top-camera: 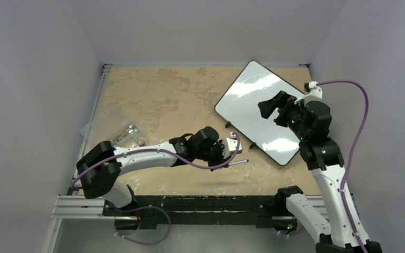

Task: Write a sentence on the whiteboard
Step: Pick up the whiteboard marker from the center of the board, then pass from the left arm to the right

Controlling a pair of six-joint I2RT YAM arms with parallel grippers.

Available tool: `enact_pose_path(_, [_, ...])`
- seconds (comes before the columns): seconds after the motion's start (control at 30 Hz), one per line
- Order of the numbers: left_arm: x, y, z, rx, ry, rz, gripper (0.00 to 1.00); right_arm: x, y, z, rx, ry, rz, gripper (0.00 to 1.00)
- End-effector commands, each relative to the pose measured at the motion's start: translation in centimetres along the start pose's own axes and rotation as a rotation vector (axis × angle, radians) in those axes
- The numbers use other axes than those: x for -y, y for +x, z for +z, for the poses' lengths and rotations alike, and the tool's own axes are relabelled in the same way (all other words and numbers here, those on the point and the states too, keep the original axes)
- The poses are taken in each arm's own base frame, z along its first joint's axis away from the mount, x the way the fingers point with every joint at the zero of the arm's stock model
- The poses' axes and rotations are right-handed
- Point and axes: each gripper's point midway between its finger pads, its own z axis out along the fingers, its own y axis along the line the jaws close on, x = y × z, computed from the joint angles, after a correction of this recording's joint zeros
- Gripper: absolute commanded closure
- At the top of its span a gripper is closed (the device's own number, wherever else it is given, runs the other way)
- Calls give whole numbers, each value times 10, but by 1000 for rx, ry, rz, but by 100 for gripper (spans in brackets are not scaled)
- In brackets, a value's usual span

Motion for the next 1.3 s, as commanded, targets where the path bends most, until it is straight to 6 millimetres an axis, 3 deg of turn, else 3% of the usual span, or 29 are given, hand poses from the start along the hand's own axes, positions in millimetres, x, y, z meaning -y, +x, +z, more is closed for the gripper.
enact_pose_path(0.0, [5, -39, -29, 131, -1, -32, 100, -38, -12, -11, 25, -182, 29, 1])
enact_pose_path(0.4, [-3, -101, -108, 343, -108, -103, 100, -85, -19, -54, 17, -421, 70, 1])
enact_pose_path(0.53, [-10, -119, -128, 390, -134, -106, 100, -99, -6, -62, -42, -532, 68, 1])
enact_pose_path(0.7, [-12, -143, -148, 430, -144, -67, 100, -110, 26, -68, -162, -677, 84, 3])
enact_pose_path(1.03, [-9, -163, -157, 454, -129, 18, 100, -112, 56, -66, -273, -793, 119, 12])
enact_pose_path(1.27, [-6, -173, -152, 457, -90, 41, 100, -115, 65, -69, -323, -844, 142, 27])
